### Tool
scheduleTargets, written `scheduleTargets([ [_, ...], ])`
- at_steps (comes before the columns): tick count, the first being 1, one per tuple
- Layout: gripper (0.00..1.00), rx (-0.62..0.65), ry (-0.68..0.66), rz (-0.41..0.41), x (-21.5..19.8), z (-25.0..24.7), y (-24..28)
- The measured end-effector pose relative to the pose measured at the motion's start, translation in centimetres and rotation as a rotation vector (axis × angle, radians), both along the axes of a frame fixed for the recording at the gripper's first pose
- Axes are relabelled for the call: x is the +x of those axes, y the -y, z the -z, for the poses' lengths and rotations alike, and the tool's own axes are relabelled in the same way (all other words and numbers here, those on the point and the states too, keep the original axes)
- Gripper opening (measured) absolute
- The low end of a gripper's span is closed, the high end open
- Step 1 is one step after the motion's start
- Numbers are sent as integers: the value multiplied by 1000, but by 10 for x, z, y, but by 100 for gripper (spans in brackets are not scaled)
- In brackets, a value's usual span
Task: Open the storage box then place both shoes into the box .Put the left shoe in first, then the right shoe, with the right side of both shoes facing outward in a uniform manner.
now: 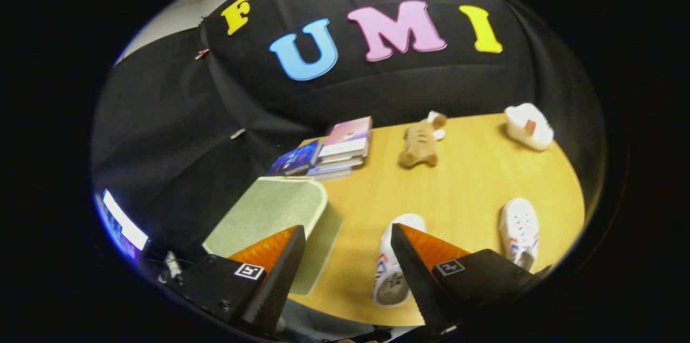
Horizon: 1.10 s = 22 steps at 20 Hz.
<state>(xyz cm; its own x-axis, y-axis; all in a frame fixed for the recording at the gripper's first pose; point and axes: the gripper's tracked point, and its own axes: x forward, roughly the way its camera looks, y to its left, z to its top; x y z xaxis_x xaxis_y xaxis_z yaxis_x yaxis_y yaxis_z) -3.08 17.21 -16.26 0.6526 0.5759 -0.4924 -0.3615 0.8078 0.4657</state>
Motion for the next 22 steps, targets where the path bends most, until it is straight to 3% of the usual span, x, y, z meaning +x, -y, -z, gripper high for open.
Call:
scheduleTargets([
  [5, 98, 188, -166, -225, -31, 12, -50],
  [9, 98, 300, -345, -325, -58, 36, -80],
  [18, 96, 551, -651, -305, -78, 52, -121],
  [22, 73, 598, -696, -310, -80, 45, -128],
])
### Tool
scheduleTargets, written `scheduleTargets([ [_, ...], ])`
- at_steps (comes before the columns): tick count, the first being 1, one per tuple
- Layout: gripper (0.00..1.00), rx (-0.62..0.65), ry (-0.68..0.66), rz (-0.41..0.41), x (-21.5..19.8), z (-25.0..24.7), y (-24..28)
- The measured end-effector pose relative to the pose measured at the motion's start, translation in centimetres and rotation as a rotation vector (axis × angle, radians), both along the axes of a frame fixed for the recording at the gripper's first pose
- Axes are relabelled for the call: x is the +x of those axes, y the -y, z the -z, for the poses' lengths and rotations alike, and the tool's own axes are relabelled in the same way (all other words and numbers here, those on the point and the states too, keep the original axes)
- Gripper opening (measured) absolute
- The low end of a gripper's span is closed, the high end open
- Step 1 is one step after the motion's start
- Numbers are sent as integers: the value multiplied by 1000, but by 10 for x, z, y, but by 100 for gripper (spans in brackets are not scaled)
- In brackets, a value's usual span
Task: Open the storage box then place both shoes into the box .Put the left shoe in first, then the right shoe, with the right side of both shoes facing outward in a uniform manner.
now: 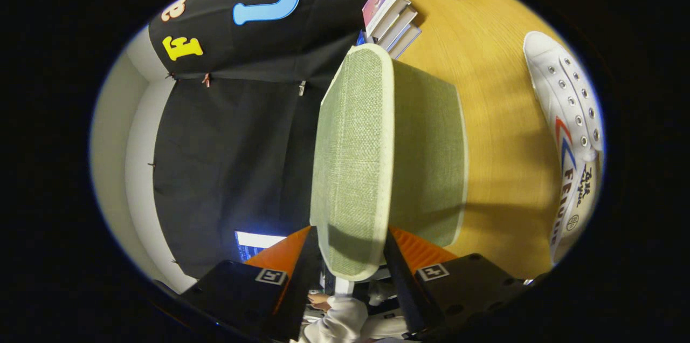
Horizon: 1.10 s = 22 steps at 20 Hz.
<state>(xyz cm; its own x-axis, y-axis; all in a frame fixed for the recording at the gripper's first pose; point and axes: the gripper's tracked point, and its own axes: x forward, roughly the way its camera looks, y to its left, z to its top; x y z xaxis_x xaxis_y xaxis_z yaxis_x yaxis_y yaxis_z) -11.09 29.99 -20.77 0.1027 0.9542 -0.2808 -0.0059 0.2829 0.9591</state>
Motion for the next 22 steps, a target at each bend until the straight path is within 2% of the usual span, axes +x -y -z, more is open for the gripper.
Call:
scheduleTargets([
  [1, 55, 5, -2, 2, 1, -1, 0],
  [2, 50, -8, -1, 9, 3, 1, 2],
  [5, 10, -9, -25, 54, 8, -7, 4],
  [7, 5, -25, -4, 54, 8, -10, 2],
  [12, 5, -28, 4, 28, 6, -35, -4],
  [18, 5, -16, 19, -5, 15, -101, -32],
  [22, 5, -7, 83, -43, 21, -144, -70],
])
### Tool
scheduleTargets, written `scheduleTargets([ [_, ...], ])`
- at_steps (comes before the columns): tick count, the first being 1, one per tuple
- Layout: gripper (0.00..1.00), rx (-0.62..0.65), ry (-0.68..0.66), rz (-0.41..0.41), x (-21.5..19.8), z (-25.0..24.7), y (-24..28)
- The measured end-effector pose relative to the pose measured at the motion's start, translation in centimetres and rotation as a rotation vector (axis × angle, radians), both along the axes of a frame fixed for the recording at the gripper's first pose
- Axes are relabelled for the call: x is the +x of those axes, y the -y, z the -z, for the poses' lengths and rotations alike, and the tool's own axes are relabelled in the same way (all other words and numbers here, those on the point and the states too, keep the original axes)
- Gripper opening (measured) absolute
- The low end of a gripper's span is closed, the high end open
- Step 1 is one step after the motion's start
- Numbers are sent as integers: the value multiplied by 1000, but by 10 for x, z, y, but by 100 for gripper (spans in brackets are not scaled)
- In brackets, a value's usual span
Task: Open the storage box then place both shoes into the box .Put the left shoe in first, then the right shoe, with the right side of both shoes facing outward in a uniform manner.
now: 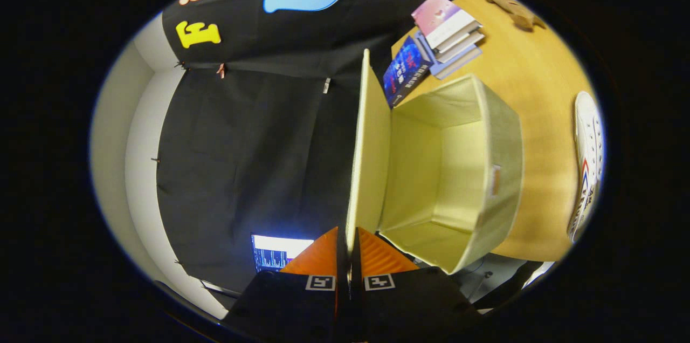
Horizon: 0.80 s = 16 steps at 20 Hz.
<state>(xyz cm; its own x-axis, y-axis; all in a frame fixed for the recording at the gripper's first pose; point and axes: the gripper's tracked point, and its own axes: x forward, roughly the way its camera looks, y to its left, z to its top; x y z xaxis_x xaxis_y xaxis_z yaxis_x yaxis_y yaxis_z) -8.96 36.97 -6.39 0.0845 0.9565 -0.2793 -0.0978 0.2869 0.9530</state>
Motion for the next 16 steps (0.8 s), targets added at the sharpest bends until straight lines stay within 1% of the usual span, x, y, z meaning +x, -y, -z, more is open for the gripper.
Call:
scheduleTargets([
  [3, 5, 4, 32, -22, -1, -24, -40],
  [8, 5, -16, 104, -63, -6, -41, -122],
  [13, 9, -76, 142, -96, -20, -22, -192],
  [14, 9, -86, 157, -100, -20, -17, -204],
  [16, 12, -119, 192, -131, -20, 5, -232],
])
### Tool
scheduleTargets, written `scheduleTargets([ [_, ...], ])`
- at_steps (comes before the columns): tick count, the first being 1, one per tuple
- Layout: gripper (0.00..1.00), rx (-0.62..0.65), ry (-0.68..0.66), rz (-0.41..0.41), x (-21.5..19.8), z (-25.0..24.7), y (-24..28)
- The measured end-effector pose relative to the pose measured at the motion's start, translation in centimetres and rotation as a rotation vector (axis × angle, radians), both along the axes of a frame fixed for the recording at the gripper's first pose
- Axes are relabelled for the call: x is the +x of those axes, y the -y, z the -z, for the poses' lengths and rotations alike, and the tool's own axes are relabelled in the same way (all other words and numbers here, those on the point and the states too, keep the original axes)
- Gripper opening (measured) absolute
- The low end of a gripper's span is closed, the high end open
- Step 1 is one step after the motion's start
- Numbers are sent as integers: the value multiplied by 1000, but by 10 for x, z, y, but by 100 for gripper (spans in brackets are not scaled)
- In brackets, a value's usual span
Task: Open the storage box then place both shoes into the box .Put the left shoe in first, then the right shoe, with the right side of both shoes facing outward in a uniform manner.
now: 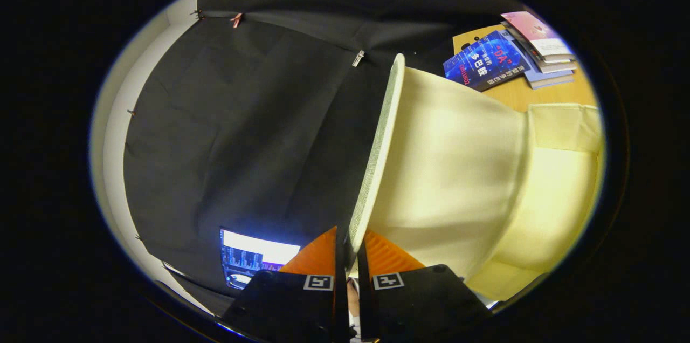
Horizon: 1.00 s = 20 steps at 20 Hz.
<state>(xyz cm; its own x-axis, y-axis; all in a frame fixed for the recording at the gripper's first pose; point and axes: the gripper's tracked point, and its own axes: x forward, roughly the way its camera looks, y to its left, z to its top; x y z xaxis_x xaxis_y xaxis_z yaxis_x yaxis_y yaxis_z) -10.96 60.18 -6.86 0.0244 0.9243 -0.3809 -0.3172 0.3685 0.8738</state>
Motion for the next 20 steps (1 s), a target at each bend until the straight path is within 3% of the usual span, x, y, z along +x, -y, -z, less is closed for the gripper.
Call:
scheduleTargets([
  [2, 21, -81, 65, -32, 10, 27, -11],
  [6, 87, -131, 168, -32, 20, 39, 9],
  [7, 97, -145, 205, -21, 24, 40, 21],
  [10, 98, -197, 326, 40, 41, 34, 77],
  [14, 98, -287, 460, 200, 68, 16, 187],
  [18, 98, -478, 585, 328, 94, 27, 320],
  [20, 98, -598, 636, 334, 98, 49, 384],
])
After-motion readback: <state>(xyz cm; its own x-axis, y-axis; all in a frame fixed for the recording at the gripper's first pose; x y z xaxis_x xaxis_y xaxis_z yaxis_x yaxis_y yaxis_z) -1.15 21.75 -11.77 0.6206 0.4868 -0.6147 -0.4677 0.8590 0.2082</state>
